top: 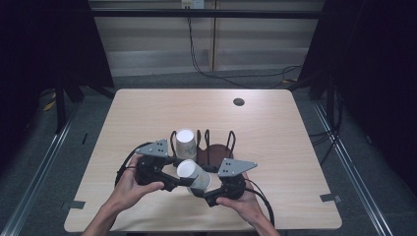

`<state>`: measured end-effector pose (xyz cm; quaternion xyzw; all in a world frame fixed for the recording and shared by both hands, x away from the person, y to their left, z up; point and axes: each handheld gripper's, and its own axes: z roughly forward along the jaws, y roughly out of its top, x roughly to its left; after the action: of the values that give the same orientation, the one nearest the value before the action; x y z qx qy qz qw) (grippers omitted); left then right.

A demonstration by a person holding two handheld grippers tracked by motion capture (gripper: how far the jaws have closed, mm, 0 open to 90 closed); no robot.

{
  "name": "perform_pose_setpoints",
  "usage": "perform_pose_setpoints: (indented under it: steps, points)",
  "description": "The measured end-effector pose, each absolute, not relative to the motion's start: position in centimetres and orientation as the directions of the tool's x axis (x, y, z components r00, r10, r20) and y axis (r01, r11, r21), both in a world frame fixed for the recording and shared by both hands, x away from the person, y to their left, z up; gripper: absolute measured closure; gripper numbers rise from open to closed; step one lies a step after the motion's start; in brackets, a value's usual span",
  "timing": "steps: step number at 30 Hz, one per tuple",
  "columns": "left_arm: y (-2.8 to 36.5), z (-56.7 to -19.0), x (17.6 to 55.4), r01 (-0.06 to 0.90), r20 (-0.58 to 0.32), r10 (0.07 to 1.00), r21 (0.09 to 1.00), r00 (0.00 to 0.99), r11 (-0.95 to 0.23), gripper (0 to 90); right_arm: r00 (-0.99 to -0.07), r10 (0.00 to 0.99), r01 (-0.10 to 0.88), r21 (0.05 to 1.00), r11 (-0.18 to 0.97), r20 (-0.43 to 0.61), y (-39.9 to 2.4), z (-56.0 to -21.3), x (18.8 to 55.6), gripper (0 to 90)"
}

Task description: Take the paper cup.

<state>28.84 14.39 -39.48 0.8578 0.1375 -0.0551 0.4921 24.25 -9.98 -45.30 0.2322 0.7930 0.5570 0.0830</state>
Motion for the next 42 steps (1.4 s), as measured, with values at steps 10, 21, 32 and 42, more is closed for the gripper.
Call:
perform_pose_setpoints:
  steps: [10, 21, 32, 42]
  points:
    - [13.9, -39.4, 28.7, 0.291, -0.241, 0.165, 0.833, 0.956, -0.47, 35.4, -0.887, 0.448, 0.254, 0.929, 0.268, 0.113, -10.0, -45.3, 24.3, 20.6]
    - [14.0, -39.9, 29.0, 0.321, -0.279, 0.159, 0.828, 0.947, -0.46, 34.0, -0.898, 0.43, 0.242, 0.921, 0.304, 0.094, -10.4, -44.9, 24.1, 29.5]
    - [13.9, -39.9, 29.0, 0.312, -0.267, 0.162, 0.823, 0.95, -0.475, 19.3, -0.9, 0.423, 0.263, 0.906, 0.332, 0.107, -10.5, -44.7, 24.2, 30.4]
    - [14.6, -39.9, 28.9, 0.294, -0.232, 0.182, 0.813, 0.955, -0.502, 17.1, -0.885, 0.447, 0.302, 0.892, 0.338, 0.131, -11.3, -44.6, 24.7, 30.4]
